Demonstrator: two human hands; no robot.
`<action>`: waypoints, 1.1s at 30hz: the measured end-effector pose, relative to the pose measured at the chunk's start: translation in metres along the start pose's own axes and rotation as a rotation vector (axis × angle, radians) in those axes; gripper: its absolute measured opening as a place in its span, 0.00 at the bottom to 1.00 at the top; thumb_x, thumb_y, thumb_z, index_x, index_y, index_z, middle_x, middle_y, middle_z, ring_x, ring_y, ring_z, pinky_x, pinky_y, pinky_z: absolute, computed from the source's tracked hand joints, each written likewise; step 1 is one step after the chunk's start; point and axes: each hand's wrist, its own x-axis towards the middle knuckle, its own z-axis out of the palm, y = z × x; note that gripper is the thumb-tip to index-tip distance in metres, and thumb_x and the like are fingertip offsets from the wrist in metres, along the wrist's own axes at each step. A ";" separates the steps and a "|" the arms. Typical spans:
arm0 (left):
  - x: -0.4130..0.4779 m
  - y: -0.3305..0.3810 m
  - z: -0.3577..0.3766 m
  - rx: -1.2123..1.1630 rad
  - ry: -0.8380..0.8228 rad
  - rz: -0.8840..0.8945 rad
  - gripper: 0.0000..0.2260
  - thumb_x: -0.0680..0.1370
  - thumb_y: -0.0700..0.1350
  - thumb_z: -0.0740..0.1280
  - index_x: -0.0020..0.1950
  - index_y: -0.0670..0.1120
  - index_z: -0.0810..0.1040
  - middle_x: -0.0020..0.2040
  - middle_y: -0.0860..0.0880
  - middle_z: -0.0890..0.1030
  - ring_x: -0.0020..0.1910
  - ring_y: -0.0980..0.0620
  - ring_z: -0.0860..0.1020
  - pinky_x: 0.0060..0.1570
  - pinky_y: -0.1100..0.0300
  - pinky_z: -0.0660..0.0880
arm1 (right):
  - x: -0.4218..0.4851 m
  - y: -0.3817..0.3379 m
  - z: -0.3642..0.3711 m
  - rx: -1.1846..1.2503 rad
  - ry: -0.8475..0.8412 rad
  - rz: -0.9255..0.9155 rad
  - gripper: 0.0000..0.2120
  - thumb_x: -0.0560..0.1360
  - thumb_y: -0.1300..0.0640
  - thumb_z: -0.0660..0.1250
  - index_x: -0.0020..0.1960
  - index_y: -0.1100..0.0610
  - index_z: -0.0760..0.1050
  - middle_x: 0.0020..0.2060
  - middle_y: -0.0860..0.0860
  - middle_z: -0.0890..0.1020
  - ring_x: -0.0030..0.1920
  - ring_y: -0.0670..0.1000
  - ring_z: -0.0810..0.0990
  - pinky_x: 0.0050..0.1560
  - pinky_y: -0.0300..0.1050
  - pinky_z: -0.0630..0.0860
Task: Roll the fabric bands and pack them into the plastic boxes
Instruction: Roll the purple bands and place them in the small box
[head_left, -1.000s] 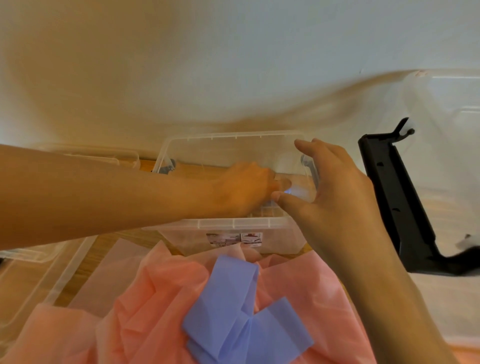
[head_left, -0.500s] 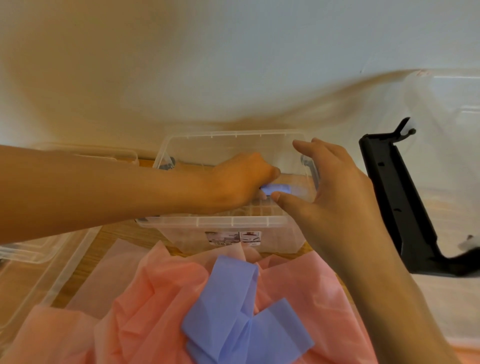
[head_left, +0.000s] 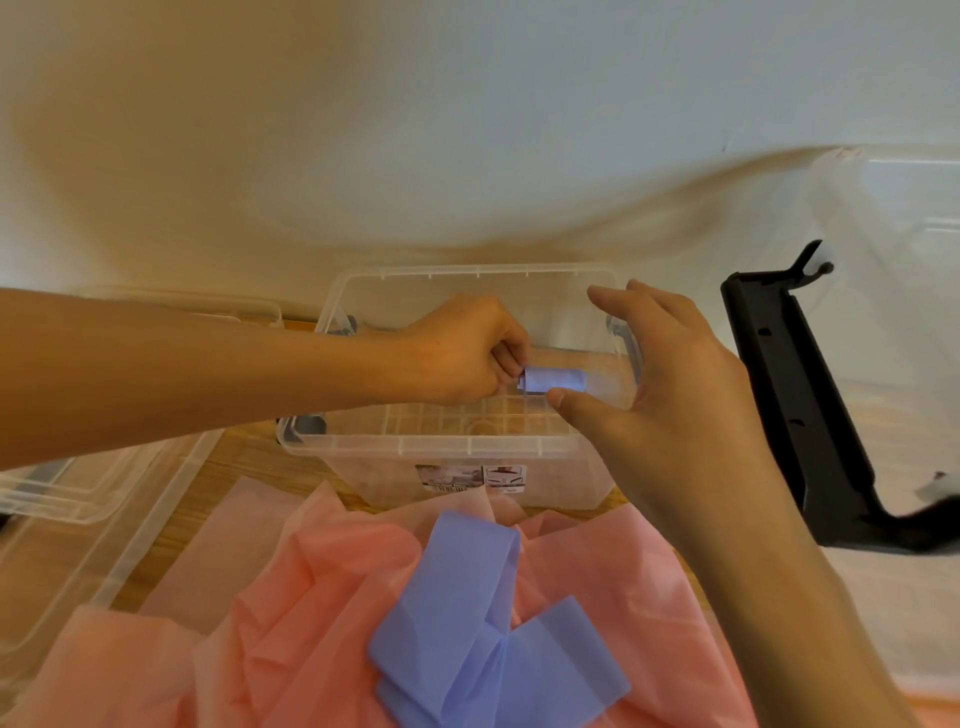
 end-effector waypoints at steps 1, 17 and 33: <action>-0.001 0.000 0.000 0.015 0.007 0.002 0.15 0.76 0.33 0.73 0.61 0.42 0.82 0.55 0.45 0.85 0.51 0.52 0.84 0.53 0.65 0.79 | 0.000 0.000 0.000 0.000 0.001 -0.002 0.35 0.75 0.56 0.76 0.78 0.48 0.65 0.79 0.46 0.63 0.77 0.46 0.62 0.61 0.26 0.56; -0.013 0.008 -0.012 0.102 0.121 0.096 0.08 0.78 0.39 0.70 0.55 0.44 0.85 0.49 0.49 0.86 0.44 0.57 0.83 0.39 0.75 0.72 | -0.001 -0.006 0.003 -0.034 0.051 0.001 0.32 0.77 0.46 0.72 0.78 0.49 0.66 0.79 0.50 0.65 0.78 0.49 0.63 0.65 0.35 0.59; -0.117 0.039 -0.042 0.009 0.499 0.151 0.11 0.81 0.53 0.67 0.52 0.47 0.85 0.47 0.52 0.85 0.46 0.54 0.82 0.51 0.53 0.79 | -0.031 -0.052 -0.003 -0.075 0.095 -0.116 0.26 0.83 0.40 0.57 0.74 0.54 0.73 0.73 0.58 0.73 0.76 0.58 0.66 0.73 0.57 0.67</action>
